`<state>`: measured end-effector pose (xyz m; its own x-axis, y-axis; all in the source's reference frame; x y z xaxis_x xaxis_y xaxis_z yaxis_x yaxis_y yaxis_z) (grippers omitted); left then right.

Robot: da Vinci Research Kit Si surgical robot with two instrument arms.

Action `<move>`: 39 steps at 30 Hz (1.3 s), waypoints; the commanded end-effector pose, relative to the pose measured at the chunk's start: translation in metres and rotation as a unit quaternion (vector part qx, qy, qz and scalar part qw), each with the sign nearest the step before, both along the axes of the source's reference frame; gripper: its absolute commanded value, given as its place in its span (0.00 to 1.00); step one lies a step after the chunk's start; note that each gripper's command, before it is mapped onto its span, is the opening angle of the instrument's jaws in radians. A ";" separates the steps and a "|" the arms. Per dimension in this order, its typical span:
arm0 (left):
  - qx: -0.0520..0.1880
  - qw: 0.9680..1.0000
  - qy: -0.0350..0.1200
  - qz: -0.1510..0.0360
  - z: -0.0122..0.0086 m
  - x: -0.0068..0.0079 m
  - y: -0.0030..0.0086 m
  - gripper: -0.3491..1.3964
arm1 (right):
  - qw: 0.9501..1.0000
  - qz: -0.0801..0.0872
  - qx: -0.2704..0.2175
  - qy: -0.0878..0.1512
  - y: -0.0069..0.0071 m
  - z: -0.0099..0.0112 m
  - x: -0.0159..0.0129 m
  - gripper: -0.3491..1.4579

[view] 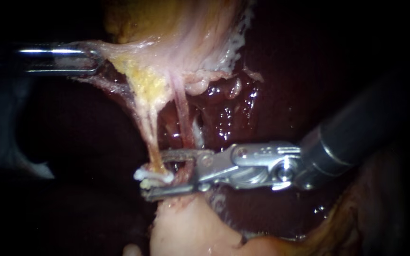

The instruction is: Going back second clip left tube

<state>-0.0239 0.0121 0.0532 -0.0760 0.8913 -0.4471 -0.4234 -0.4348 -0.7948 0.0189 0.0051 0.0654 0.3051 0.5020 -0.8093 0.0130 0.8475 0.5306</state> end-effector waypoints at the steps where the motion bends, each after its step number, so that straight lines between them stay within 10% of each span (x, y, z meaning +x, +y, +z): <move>1: 0.000 1.000 0.000 0.000 0.0000 0.0000 0.0000 0.00 | 1.000 -0.002 -0.005 0.001 0.0001 -0.0003 -0.0006 0.47; 20: -0.001 1.000 0.000 0.000 0.0001 0.0000 -0.0001 0.00 | 0.995 -0.030 -0.090 0.014 0.0031 -0.0040 -0.0132 0.47; 39: -0.004 1.000 0.003 -0.003 0.0013 -0.0022 -0.0006 0.00 | 0.994 -0.026 -0.102 0.008 0.0046 -0.0050 -0.0159 0.47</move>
<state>-0.0264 0.0114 0.0546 -0.0718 0.8881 -0.4539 -0.4292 -0.4383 -0.7897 0.0029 0.0097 0.0604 0.3133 0.3103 -0.8975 0.0666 0.9356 0.3467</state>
